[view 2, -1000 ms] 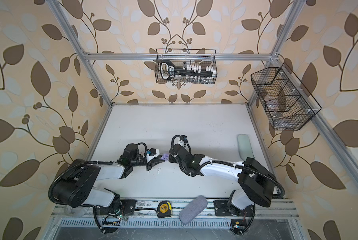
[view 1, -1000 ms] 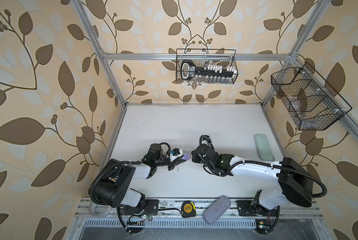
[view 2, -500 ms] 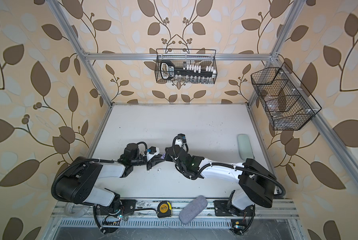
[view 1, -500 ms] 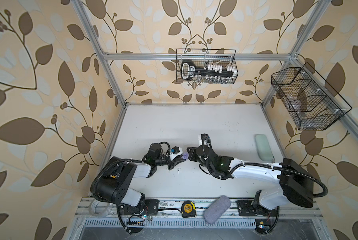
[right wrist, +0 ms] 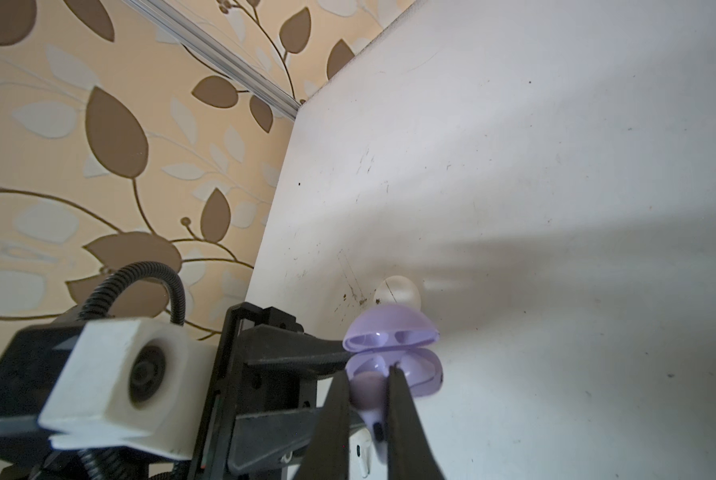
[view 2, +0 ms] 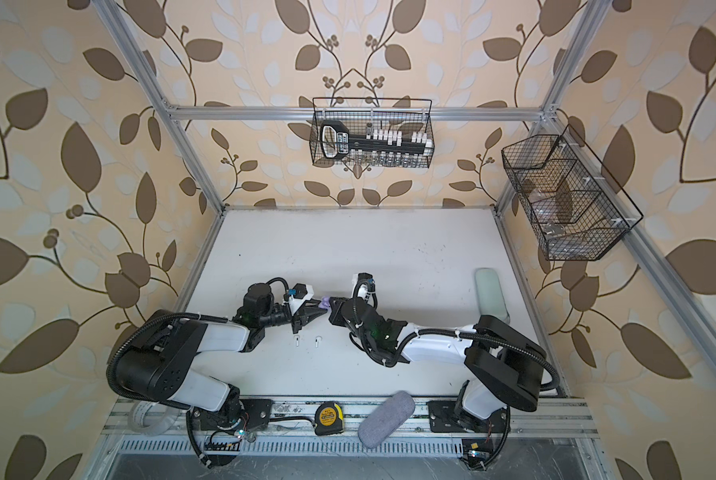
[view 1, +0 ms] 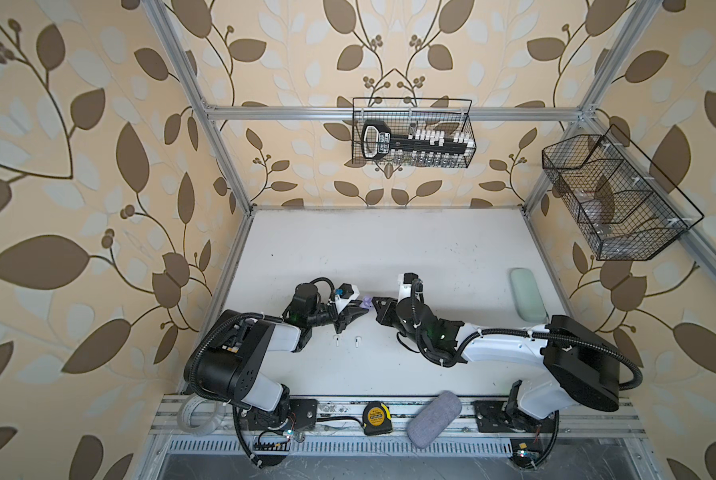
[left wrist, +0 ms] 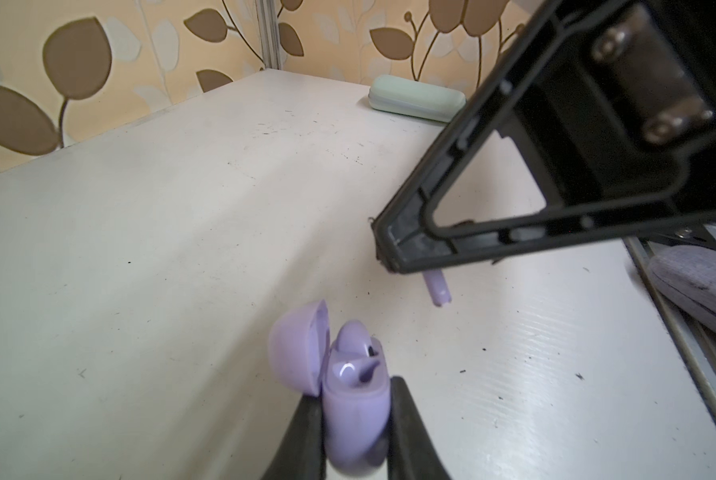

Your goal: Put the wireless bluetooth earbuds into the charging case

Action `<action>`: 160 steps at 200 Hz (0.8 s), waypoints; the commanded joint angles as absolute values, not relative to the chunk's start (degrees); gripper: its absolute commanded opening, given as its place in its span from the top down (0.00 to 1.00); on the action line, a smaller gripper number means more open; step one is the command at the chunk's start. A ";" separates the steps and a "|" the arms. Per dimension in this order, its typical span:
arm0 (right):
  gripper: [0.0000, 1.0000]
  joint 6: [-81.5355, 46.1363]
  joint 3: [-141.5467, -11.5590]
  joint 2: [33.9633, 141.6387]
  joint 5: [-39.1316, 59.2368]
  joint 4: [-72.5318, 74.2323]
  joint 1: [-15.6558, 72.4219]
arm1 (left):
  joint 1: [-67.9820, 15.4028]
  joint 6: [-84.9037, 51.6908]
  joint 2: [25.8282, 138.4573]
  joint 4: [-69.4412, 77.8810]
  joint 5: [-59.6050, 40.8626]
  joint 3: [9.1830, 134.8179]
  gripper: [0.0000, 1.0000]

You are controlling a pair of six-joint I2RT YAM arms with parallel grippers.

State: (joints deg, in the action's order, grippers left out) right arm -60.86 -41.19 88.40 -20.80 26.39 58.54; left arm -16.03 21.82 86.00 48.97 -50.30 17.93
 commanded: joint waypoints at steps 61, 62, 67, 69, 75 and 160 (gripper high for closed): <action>0.90 -62.46 -43.10 93.62 -20.97 33.56 57.77 | -15.47 20.63 86.31 52.49 -50.36 19.20 1.00; 0.90 -62.52 -43.17 93.66 -20.94 33.61 57.76 | -15.47 20.64 86.31 52.52 -50.36 19.18 1.00; 0.90 -62.64 -43.30 93.90 -20.98 33.70 57.66 | -15.45 20.61 86.31 52.54 -50.36 19.25 1.00; 0.90 -62.66 -43.32 93.98 -20.93 33.80 57.61 | -15.46 20.71 86.31 52.49 -50.36 19.25 1.00; 0.90 -62.50 -43.56 94.23 -20.85 34.20 57.57 | -15.45 20.57 86.31 52.58 -50.28 19.25 1.00; 0.90 -62.67 -44.99 96.74 -20.22 35.84 57.20 | -15.29 20.11 86.48 53.10 -50.27 19.16 1.00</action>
